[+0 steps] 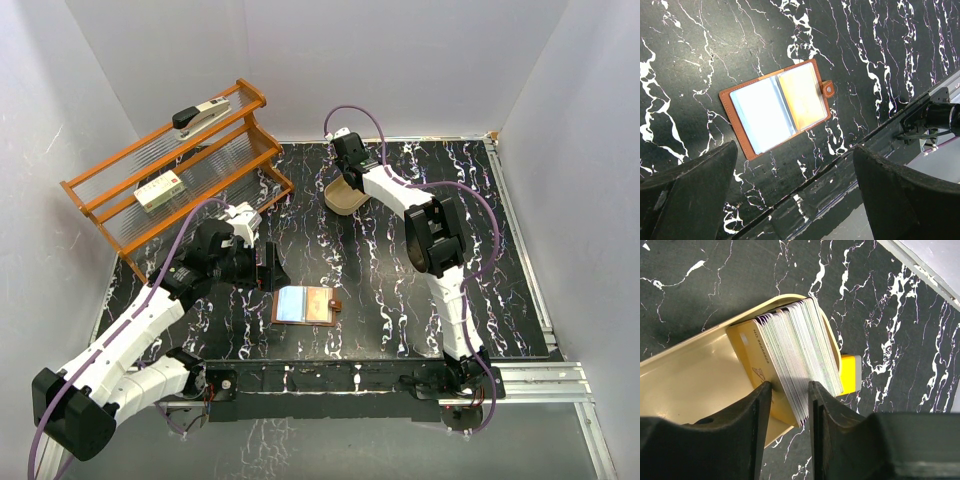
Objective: Put the credit cards into the card holder
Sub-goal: Pick up the credit card from the storage box.
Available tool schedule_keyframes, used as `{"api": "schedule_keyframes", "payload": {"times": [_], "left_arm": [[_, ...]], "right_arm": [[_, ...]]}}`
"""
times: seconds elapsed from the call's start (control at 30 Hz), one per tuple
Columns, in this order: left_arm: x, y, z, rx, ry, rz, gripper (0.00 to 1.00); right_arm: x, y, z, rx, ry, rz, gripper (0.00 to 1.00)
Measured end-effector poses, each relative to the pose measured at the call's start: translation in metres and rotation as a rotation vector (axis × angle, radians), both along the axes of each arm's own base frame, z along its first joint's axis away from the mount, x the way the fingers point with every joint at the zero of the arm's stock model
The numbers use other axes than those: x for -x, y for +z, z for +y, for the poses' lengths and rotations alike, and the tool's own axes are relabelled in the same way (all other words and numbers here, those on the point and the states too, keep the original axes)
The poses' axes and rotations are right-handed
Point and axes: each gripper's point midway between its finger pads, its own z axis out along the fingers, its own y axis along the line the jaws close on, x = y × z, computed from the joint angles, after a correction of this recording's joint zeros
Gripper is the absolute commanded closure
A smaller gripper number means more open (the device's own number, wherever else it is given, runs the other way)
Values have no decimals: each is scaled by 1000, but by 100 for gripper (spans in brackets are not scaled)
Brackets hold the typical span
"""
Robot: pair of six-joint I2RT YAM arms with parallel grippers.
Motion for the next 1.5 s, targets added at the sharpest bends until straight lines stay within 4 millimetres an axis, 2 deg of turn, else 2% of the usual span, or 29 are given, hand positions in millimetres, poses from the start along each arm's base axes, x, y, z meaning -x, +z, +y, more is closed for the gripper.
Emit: {"api": "schedule_keyframes", "payload": {"times": [0.53, 0.83, 0.93, 1.07, 1.23, 1.43, 1.5], "left_arm": [[1, 0, -1, 4, -5, 2, 1], [1, 0, -1, 4, -6, 3, 1], [1, 0, -1, 4, -5, 2, 1], [0, 0, 1, -3, 4, 0, 1], [-2, -7, 4, -27, 23, 16, 3], [-3, -14, 6, -44, 51, 48, 19], [-4, -18, 7, -54, 67, 65, 26]], "right_arm": [[-4, 7, 1, -4, 2, -16, 82], [-4, 10, 4, -15, 6, -18, 98], [-2, 12, 7, -35, 17, -10, 100], [9, 24, 10, -82, 30, -2, 100], [30, 57, 13, -171, 37, -17, 100], [63, 86, 18, -313, 2, -7, 100], [82, 90, 20, -373, -22, 21, 100]]}}
